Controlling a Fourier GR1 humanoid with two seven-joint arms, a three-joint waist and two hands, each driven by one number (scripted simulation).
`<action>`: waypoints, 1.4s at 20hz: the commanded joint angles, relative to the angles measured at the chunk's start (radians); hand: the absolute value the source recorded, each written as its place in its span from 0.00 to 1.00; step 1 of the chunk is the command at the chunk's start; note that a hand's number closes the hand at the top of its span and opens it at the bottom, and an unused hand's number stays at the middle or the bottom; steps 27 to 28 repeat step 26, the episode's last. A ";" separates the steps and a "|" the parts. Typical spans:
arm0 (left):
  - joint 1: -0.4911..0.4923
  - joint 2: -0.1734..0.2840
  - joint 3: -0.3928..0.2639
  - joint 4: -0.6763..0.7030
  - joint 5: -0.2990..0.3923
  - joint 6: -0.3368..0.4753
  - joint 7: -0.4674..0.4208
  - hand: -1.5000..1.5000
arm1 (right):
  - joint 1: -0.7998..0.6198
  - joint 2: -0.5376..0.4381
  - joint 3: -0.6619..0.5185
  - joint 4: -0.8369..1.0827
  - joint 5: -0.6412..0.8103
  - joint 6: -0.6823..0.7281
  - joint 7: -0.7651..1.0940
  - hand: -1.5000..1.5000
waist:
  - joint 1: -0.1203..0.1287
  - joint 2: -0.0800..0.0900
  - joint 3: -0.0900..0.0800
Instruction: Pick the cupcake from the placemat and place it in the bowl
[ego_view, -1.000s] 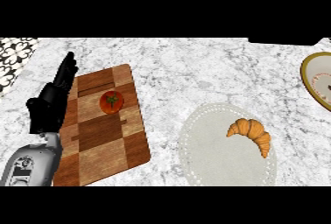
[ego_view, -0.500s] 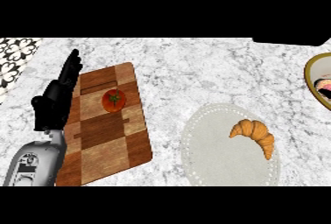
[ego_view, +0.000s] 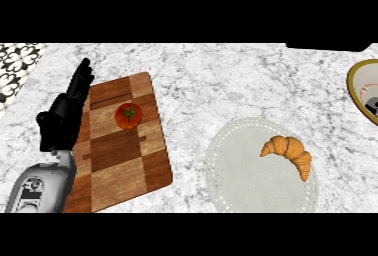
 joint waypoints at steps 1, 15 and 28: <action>0.004 0.009 0.006 -0.022 -0.001 -0.001 0.019 0.50 | -0.003 -0.043 -0.051 0.038 -0.047 0.058 -0.020 0.00 | -0.005 -0.005 0.000; 0.052 0.001 0.021 0.003 -0.004 0.014 -0.023 0.50 | 0.174 -0.205 -0.106 0.079 -0.118 0.483 -0.161 0.00 | -0.044 -0.009 0.002; 0.071 0.023 0.036 -0.011 0.002 -0.002 -0.020 0.50 | 0.290 -0.182 -0.082 0.030 -0.129 0.567 -0.243 0.00 | -0.053 -0.019 0.002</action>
